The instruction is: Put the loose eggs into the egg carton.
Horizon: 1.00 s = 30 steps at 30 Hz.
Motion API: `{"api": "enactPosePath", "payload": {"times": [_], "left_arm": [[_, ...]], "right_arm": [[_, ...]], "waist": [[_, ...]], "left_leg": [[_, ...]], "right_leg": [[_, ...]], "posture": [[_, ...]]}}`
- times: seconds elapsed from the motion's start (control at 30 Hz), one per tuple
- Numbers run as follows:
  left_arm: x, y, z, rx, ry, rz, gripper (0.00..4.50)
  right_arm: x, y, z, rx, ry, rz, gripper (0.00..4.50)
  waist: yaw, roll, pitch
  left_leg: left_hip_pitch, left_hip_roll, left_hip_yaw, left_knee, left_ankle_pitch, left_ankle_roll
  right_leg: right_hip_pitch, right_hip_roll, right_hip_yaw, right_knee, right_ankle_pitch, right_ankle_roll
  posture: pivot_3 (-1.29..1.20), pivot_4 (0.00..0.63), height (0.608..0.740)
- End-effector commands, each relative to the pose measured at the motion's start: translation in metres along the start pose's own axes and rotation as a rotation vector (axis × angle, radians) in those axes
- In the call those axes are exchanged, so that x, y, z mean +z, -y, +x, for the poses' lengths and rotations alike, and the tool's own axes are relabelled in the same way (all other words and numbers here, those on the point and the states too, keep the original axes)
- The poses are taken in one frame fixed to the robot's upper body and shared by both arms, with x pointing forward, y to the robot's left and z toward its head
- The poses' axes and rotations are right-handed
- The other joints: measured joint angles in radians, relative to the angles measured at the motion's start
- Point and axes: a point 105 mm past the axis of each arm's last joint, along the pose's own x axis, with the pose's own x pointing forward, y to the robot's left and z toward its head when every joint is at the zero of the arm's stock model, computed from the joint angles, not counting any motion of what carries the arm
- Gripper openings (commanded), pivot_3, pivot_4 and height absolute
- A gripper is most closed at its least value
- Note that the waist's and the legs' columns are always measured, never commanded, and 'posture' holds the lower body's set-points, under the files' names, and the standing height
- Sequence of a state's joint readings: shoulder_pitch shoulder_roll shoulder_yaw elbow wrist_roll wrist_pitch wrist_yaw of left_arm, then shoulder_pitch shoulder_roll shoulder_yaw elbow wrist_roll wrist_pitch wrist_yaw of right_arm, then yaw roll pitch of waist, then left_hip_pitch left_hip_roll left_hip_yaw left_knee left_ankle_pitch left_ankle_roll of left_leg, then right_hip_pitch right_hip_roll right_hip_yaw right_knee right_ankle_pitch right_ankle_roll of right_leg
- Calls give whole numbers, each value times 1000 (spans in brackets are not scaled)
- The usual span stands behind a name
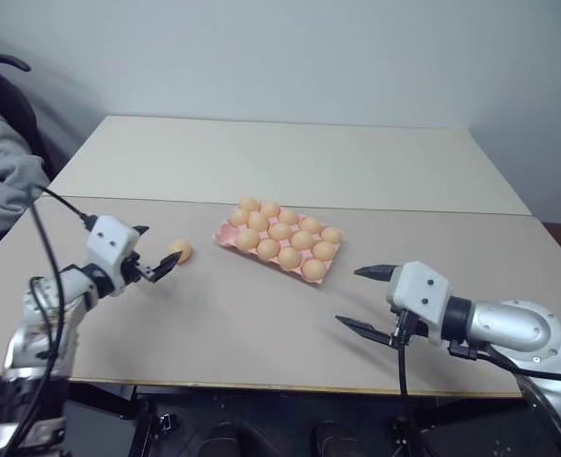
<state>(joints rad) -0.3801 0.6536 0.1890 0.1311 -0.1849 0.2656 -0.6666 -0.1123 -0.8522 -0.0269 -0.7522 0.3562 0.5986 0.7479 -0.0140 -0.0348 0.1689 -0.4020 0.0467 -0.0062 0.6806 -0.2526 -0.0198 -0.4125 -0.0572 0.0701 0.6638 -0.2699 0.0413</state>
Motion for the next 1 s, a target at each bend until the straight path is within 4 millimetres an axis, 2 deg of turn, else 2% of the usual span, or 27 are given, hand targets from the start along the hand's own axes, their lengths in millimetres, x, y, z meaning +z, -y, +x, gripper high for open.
{"api": "enactPosePath", "payload": {"times": [0.03, 0.2, 0.3, 0.47, 0.57, 0.77, 0.9, 1.0], "left_arm": [[3, -2, 12, 6, 12, -14, 4475], [-7, -6, 29, 35, -25, -16, 4475], [-22, 0, 33, -2, -95, -31, 4475], [-26, 13, 43, -44, -53, -63, 4475], [-32, 15, 49, -45, -74, -62, 3916], [-34, 14, 53, -41, -83, -78, 1932], [-28, 17, 50, -64, -37, -61, 1800], [-13, 16, 48, -71, 32, -56, 1800]], "right_arm": [[9, 1, -4, -25, 16, -38, 4500], [9, 0, -6, -38, 9, -32, 4500], [8, -3, -7, -42, 1, -23, 4500], [6, -1, -8, -59, -7, -22, 4500], [6, 1, -8, -60, -9, -25, 4500], [6, 2, -9, -57, -15, -32, 4500], [6, 2, -9, -56, -16, -30, 4500], [6, 0, -8, -56, -14, -27, 4500]], "waist": [[-3, 0, 0], [-1, 0, 0], [-1, 0, 0], [1, 0, 0], [2, 0, 0], [0, 0, 0], [0, 0, 0], [1, 0, 0]], "left_leg": [[0, 0, 0, 0, 0, 0], [0, 0, 0, 0, 0, 0], [0, 0, 0, 0, 0, 0], [0, 0, 0, 0, 0, 0], [2, 0, 0, 0, 0, 0], [3, -1, 0, 0, 0, 0], [3, -1, 0, 0, 0, 0], [3, -1, 0, 0, 0, 0]], "right_leg": [[0, 0, 0, 0, 0, 0], [0, 0, 0, 0, 0, 0], [0, 0, 0, 0, 0, 0], [0, 0, 0, 0, 0, 0], [2, 0, 0, 0, 0, 0], [4, 0, 0, -1, 0, 0], [4, 0, 0, 0, 0, 0], [4, 0, 0, -1, 0, 0]], "posture": [[0, 150, 740], [0, 150, 740], [0, 150, 740], [0, 150, 740], [0, 150, 740], [0, 150, 740], [0, 150, 740], [0, 150, 740]]}}
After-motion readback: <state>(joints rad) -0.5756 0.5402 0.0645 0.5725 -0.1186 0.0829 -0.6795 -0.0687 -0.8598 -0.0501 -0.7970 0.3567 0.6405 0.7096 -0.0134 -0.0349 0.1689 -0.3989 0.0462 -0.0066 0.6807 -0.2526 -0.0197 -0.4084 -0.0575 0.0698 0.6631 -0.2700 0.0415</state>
